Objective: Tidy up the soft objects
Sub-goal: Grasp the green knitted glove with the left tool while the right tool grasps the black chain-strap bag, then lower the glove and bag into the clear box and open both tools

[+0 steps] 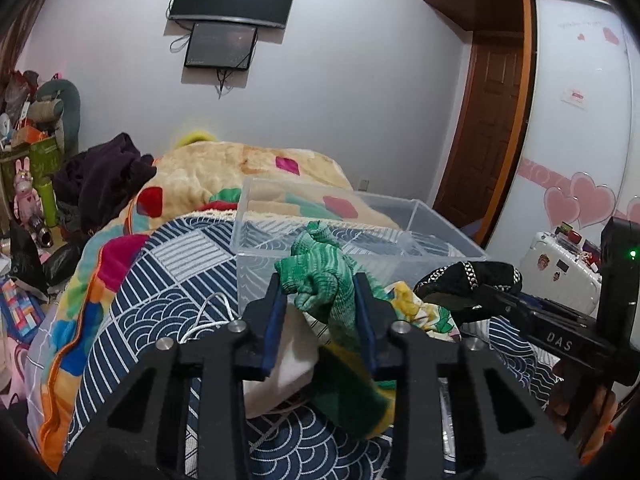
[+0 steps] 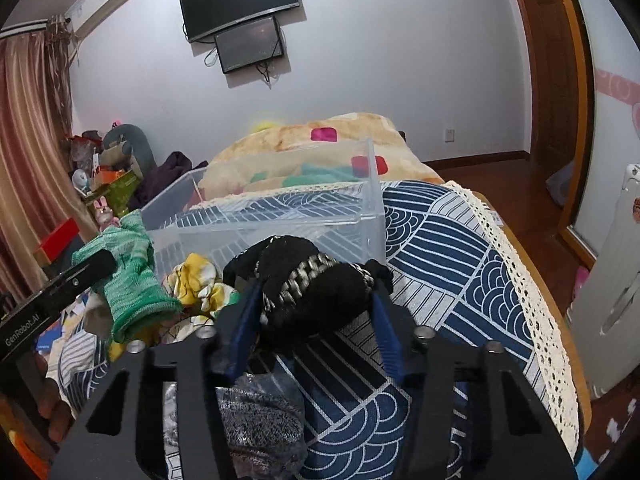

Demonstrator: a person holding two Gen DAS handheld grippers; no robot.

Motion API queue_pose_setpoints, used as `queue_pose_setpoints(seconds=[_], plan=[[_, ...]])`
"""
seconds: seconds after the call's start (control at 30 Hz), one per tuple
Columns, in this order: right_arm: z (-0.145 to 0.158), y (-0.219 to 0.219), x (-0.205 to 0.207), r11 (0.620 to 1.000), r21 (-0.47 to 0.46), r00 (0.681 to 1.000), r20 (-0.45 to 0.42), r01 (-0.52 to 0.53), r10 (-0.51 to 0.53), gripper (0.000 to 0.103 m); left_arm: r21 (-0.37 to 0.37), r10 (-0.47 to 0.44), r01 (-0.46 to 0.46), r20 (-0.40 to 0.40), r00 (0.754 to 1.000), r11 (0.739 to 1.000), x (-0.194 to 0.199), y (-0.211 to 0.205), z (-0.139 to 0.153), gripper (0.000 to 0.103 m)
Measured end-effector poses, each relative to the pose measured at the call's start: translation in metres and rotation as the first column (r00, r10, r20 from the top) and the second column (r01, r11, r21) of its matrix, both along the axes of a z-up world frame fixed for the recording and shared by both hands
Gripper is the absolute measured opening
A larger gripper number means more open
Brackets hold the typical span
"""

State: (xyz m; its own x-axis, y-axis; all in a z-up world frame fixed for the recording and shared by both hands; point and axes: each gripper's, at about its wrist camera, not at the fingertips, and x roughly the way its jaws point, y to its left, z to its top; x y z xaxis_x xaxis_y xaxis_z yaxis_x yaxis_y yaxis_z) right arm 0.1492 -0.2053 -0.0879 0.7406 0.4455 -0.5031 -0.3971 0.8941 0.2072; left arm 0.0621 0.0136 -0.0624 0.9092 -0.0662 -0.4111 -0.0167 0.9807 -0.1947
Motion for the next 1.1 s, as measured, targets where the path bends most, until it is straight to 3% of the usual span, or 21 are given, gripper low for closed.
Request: queue_pose_setpoints(seconds=[0.17,0.63,1.1], plan=[[0.01,-0.004,-0.006,1.0,0.025,0.999,0.043,0.002,-0.003,0.031,-0.005,-0.011,0.011,0.04,0.999,1.0,-0.011,-0.002,0.013,0.024],[0.056,-0.009,-0.029,0.997,0.074,0.977,0.21,0.017,-0.032,0.03,-0.051,0.003,0.004,0.135,0.991,0.999,-0.024,0.008,0.053,0.023],[0.07,0.022,0.009,0.999,0.014,0.965,0.26,0.03,-0.032,0.03,0.105,0.042,-0.056,0.128,0.991,0.993,0.034,0.012,0.073,0.023]])
